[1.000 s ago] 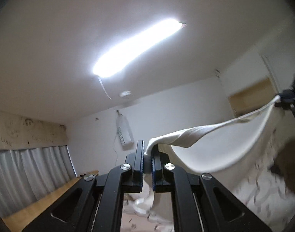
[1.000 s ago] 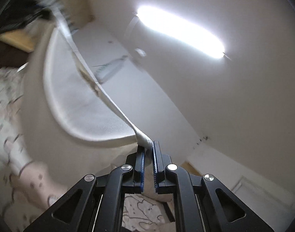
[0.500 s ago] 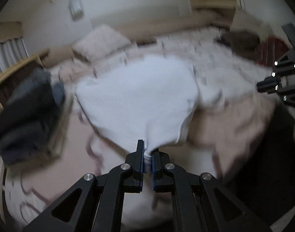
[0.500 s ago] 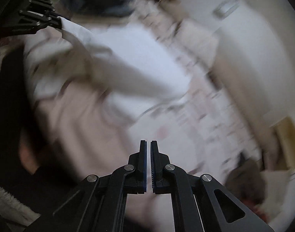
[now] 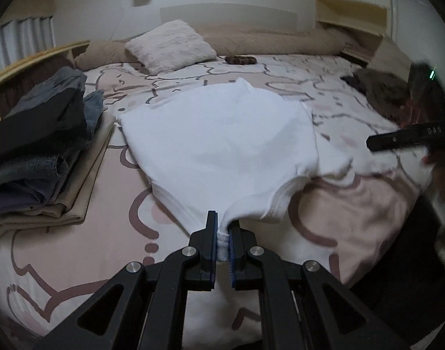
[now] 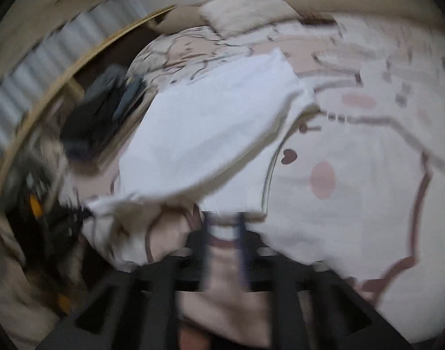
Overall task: Fold clothes
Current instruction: 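Lay the stretched T-shirt flat on the duvet with both tools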
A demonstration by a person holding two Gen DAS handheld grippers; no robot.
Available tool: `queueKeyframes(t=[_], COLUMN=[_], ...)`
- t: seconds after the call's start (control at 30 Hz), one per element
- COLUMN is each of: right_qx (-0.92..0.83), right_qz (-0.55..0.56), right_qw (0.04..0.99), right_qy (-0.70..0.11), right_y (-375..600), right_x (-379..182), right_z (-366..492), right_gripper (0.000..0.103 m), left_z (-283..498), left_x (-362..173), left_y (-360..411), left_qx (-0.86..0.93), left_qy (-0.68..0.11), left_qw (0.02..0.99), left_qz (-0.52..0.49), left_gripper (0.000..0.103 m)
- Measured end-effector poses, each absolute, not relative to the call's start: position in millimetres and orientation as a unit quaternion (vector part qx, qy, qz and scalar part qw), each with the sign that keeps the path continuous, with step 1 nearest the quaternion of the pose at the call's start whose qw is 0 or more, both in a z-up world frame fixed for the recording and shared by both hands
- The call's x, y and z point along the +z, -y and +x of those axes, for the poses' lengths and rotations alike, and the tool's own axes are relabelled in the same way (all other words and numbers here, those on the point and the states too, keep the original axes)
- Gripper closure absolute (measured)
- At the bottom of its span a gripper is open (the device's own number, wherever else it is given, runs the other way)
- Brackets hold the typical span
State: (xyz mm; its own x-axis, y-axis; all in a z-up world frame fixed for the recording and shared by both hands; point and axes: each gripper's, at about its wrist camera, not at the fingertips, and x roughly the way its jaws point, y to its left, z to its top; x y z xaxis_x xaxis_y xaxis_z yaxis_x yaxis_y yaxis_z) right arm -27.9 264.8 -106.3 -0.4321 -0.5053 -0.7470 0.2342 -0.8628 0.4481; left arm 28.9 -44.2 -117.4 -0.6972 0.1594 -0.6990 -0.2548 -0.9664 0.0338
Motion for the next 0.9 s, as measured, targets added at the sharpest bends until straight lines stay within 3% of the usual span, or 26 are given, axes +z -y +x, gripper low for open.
queueKeyframes(t=[0.03,0.2,0.3,0.37,0.4,0.43,0.57,0.7,0.9], right_qx=[-0.831,-0.795,-0.773,-0.764,-0.759,-0.746,-0.729,-0.752,-0.789], right_qz=[0.488,0.519,0.531,0.530,0.528,0.534,0.535,0.478,0.450], right_qw=[0.212,0.194,0.189,0.185,0.185,0.187,0.194,0.208,0.212], right_qy=[0.164,0.245,0.291,0.318,0.333,0.351,0.381,0.403,0.360], right_y=[-267,-269,-266,-266,-267,-268,-276,-309,-336], right_x=[-115,-145,-161,-166,-168,-173,-168,-116,-54], right_z=[-35,-57,-65,-69,-72,-77,-77,-65,-25], right_gripper=[0.018,0.018,0.025,0.036,0.058,0.088,0.090,0.090,0.092], left_z=[28,29,30,29,28,28,30,39,74], left_x=[-117,-118,-120,-119,-119,-118,-104,-90,-72], left_y=[45,43,41,40,40,40,33,22,1], left_qx=[0.920,0.918,0.917,0.917,0.918,0.919,0.923,0.923,0.906], left_qy=[-0.061,-0.063,-0.066,-0.066,-0.068,-0.069,-0.092,-0.119,-0.199], left_qw=[0.112,0.118,0.118,0.117,0.116,0.115,0.128,0.162,0.224], left_qz=[-0.371,-0.374,-0.376,-0.375,-0.373,-0.371,-0.350,-0.327,-0.300], left_gripper=[0.096,0.096,0.096,0.096,0.096,0.096,0.096,0.096,0.096])
